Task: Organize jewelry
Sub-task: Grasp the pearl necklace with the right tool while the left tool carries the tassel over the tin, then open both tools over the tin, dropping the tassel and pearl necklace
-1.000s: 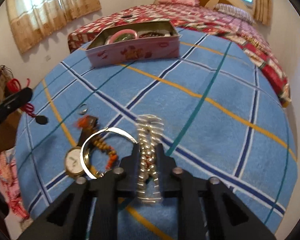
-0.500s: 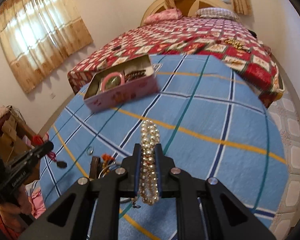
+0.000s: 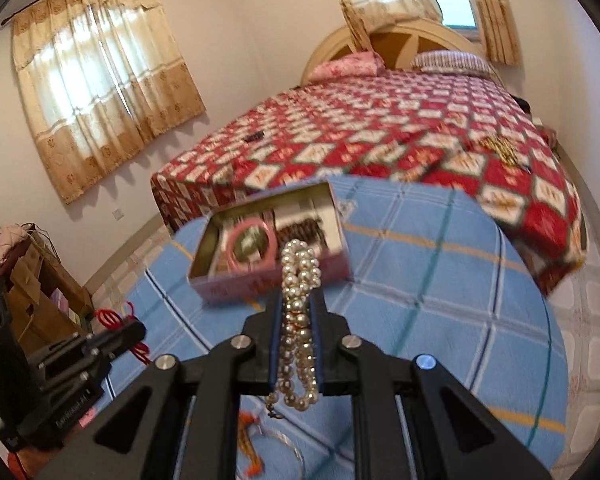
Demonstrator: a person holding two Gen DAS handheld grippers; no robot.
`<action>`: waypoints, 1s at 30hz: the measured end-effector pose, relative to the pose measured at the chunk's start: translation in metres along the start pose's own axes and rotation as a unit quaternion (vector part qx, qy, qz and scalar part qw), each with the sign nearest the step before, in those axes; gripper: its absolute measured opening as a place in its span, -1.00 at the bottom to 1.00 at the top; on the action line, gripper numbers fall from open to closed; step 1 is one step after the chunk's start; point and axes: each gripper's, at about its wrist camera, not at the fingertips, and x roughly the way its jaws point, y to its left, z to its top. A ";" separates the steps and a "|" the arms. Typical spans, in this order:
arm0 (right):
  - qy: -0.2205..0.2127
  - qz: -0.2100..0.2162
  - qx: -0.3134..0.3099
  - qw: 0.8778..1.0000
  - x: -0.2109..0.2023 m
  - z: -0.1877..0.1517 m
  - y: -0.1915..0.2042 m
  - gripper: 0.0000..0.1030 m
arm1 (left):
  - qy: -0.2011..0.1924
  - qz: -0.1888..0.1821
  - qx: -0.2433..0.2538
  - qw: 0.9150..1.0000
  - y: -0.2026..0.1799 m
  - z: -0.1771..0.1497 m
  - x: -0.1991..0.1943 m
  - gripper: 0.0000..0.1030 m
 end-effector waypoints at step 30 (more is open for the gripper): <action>0.071 0.018 -0.007 0.997 0.161 0.032 -0.004 -0.59 | 0.053 0.037 -0.026 0.998 0.044 0.040 0.160 -0.85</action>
